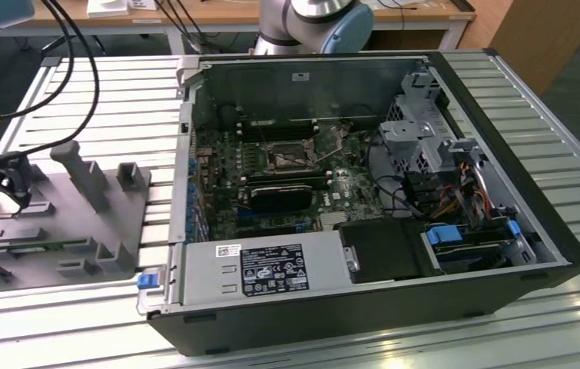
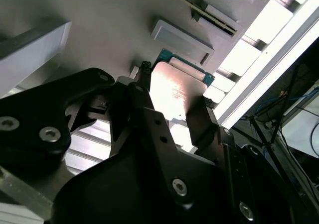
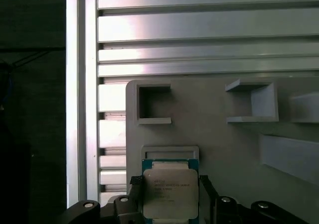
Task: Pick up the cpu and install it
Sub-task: 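Pick up the cpu and move it towards the insertion slot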
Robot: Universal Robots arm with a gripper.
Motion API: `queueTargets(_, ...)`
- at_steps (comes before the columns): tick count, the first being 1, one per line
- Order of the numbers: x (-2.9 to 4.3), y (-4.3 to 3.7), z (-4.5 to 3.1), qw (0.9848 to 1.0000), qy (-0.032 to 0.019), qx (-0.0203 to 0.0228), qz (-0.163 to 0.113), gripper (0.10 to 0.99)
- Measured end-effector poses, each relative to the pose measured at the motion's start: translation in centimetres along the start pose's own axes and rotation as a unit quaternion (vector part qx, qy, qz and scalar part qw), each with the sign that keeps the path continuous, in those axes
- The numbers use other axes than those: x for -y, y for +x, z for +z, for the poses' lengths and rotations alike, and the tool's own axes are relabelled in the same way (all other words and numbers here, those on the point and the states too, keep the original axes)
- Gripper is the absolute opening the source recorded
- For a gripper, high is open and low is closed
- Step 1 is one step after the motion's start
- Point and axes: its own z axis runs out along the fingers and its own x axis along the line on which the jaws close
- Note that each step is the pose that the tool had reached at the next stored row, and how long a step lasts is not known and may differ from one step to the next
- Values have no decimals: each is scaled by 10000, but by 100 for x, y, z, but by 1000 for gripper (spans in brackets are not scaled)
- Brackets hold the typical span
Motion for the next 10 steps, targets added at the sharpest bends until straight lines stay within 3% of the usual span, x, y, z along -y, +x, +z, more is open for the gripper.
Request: queueTargets(10,-5,2,-66,10000,-14,-1,0,537)
